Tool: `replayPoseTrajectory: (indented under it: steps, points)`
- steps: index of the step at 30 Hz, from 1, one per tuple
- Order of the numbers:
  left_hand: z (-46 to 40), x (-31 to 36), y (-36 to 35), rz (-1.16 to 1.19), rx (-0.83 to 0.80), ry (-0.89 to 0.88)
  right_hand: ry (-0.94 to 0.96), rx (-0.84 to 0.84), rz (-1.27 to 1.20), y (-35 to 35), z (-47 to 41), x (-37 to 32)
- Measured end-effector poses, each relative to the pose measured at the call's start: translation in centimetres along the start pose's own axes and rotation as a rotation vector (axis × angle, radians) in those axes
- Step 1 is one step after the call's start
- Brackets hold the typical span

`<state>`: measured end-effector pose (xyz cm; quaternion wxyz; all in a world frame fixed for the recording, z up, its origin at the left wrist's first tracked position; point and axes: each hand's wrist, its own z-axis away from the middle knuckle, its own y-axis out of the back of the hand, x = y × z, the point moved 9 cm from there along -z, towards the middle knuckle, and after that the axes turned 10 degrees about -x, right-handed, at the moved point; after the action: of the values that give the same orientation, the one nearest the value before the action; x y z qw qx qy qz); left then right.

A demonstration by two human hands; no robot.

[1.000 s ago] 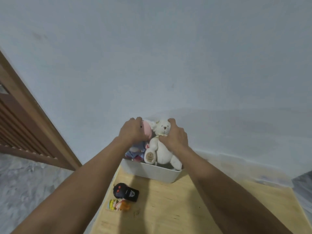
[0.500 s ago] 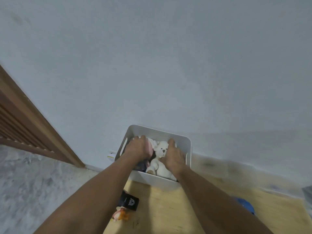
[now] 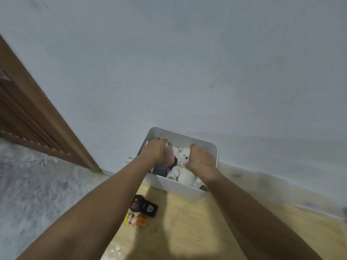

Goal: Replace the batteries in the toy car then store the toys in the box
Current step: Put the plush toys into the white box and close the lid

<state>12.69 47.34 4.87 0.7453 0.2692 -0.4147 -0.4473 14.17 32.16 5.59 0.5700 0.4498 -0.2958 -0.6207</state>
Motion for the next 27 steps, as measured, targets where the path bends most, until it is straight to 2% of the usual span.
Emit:
replayPoseTrajectory:
  steps: [7,11,16,21,24,27]
  points:
    - [4.3,-1.8,3.3,0.143,0.325,-0.064,0.126,0.029,-0.229,2.1,3.5,-4.0]
    - [7.5,-3.4,3.5,0.163,0.405,-0.061,0.197,-0.004,-0.294,1.5,5.7,-5.8]
    - [10.6,-7.0,1.0,0.171,0.418,0.0,0.277,-0.058,-0.33,-0.8,7.3,-7.5]
    - [14.4,-7.7,-0.5,0.175,0.696,-0.028,0.357,-0.135,-0.291,-4.2,8.2,-9.3]
    - [15.1,-8.5,-2.8,0.243,0.687,-0.002,0.379,-0.168,-0.228,-6.3,8.4,-10.0]
    - [14.6,-10.5,-6.0,0.248,0.574,0.112,0.377,-0.185,-0.204,-8.5,8.1,-9.7]
